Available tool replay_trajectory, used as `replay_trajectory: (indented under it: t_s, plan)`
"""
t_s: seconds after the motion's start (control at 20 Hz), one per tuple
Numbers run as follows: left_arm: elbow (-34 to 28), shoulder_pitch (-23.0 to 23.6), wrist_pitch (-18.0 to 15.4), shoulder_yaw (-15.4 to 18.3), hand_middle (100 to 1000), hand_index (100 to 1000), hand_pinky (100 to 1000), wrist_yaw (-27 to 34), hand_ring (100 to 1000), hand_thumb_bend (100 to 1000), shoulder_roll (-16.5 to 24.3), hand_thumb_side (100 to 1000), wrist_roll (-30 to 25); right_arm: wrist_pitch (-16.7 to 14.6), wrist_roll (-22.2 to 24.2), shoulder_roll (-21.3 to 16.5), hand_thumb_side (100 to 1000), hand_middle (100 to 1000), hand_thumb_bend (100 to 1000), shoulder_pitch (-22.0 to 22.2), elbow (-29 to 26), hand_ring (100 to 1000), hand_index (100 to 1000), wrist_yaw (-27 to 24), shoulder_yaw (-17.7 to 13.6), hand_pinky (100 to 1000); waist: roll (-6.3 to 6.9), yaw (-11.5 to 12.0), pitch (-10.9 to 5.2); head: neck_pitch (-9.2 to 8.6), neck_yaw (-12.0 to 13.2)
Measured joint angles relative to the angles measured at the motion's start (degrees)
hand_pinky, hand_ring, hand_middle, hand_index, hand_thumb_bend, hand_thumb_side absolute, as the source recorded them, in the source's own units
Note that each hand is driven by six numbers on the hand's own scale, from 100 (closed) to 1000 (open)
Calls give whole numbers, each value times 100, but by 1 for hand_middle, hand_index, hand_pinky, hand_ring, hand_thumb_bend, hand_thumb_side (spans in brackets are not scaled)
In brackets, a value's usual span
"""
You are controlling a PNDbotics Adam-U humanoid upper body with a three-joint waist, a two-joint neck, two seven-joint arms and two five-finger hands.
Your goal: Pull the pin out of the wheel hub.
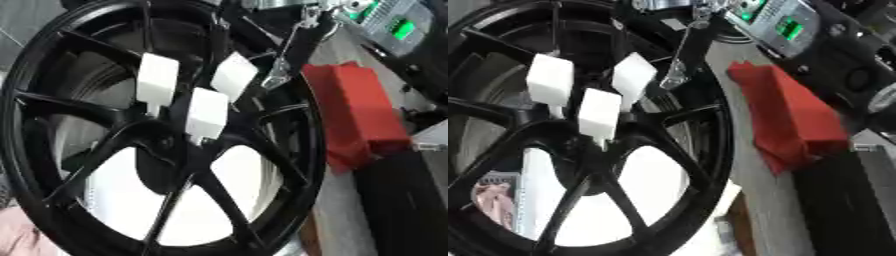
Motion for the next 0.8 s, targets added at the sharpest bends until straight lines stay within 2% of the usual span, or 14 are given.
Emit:
replay_trajectory:
  t_s: [0.35,0.8]
  plan:
    - [0,-2,0,0,581,759,908,0,477,100,-1,760,0,86,-22,0,100,457,370,6,-1,686,576,-58,4,827,0,0,10,-40,-1]
    - [0,-3,7,0,581,759,907,1,476,100,-1,758,-6,217,41,0,100,424,359,18,-11,662,542,-394,34,820,0,-6,11,-41,-1]
